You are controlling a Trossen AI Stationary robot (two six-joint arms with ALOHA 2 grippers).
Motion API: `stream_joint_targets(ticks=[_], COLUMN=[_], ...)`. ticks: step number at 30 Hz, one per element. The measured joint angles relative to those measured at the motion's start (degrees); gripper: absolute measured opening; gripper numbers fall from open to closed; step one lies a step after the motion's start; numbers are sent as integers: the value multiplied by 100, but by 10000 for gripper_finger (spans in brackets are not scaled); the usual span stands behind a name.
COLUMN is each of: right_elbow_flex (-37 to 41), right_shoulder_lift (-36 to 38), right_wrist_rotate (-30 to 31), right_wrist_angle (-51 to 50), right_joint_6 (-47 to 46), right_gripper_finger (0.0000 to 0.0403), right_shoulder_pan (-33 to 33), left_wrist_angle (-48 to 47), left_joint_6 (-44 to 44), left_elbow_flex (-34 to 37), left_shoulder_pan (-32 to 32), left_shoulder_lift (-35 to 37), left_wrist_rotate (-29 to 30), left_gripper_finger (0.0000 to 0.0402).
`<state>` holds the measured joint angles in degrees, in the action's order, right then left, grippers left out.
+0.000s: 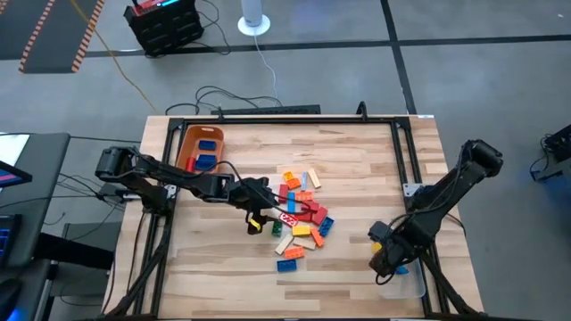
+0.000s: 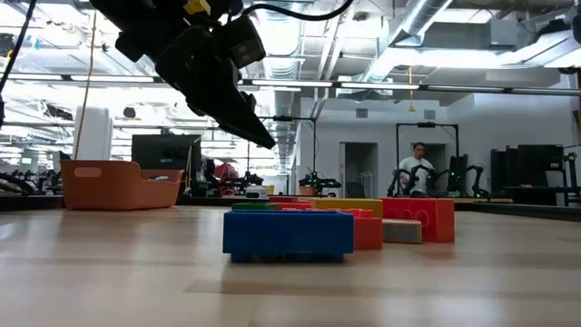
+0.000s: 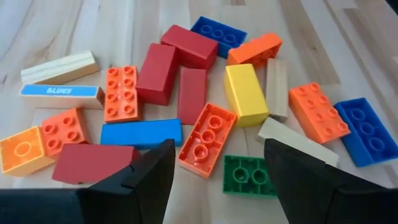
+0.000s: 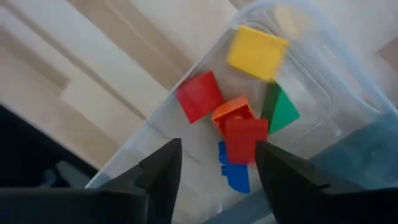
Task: Sort blocks by size
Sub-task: Put the small yellow wooden block into the transparent bin, then put the large orange game piece into the orange bin
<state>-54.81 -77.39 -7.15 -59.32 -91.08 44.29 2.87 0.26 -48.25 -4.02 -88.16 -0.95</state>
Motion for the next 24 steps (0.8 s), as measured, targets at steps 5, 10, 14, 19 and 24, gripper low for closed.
stream_joint_targets(ticks=[5,10,14,19,24], right_elbow_flex=[-74,-74,-74,-82,-555], right_shoulder_lift=[270,137,-360,-1119,-1767], right_wrist_rotate=[1003,1673,1484,1123,1033], right_wrist_angle=[84,763,1866,2785,2525], right_joint_6=[364,1387,2483,2945,3032], right_gripper_finger=[243,235,233,233,233], right_shoulder_pan=[-244,-878,-1510,-2137,-2408], left_wrist_angle=[13,22,7,-53,-348], left_joint_6=[-91,-229,-261,-316,-413], left_elbow_flex=[0,0,0,0,0], left_shoulder_pan=[-119,-150,-148,-148,-148], left_shoulder_lift=[0,0,0,-2,-4], left_wrist_rotate=[2,0,2,2,4], left_gripper_finger=[239,239,239,238,238])
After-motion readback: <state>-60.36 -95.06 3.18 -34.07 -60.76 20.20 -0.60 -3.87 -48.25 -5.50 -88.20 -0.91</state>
